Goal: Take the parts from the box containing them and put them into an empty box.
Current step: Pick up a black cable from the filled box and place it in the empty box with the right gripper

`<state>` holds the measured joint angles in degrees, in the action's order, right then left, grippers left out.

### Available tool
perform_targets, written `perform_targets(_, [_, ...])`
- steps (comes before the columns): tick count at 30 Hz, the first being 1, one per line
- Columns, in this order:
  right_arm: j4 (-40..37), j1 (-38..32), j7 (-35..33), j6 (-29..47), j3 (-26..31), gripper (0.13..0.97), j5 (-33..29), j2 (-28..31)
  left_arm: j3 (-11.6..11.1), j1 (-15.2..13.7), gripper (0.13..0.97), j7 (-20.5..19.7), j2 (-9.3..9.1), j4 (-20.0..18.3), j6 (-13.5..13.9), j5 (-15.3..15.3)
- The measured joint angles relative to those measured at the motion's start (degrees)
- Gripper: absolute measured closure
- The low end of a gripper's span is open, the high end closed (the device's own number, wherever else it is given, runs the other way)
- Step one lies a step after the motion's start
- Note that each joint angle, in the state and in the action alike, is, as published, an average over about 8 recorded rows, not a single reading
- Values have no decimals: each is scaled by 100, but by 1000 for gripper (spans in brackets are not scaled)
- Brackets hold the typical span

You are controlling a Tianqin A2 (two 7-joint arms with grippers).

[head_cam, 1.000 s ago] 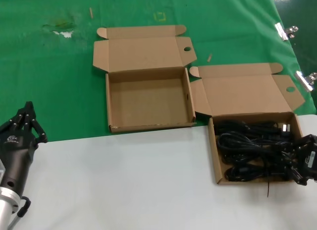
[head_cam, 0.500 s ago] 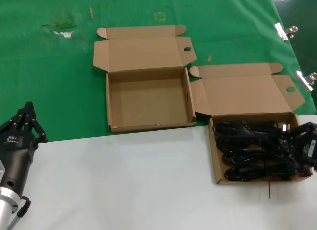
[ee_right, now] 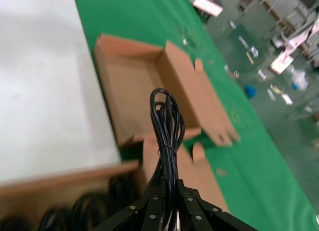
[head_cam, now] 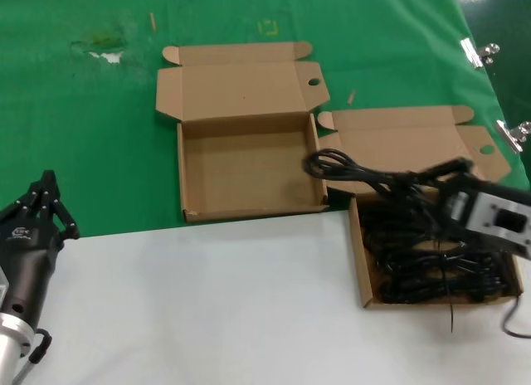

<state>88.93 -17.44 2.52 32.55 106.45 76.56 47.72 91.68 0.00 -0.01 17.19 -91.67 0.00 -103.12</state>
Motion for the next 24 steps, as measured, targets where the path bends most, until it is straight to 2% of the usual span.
perform_targets(6, [-278,-536,36,7,281,924,-503,-696,0,0,957,0,0,0,0,1])
perform_targets(14, [-1036,-1200,-179,-131,615,924,-939,-1647,0,0,957,-3,0,0,0,1])
perform_targets(24, [-2397,-1845,-966,-582,906,924,-799,-2694,0,0,957,-2,0,0,0,1])
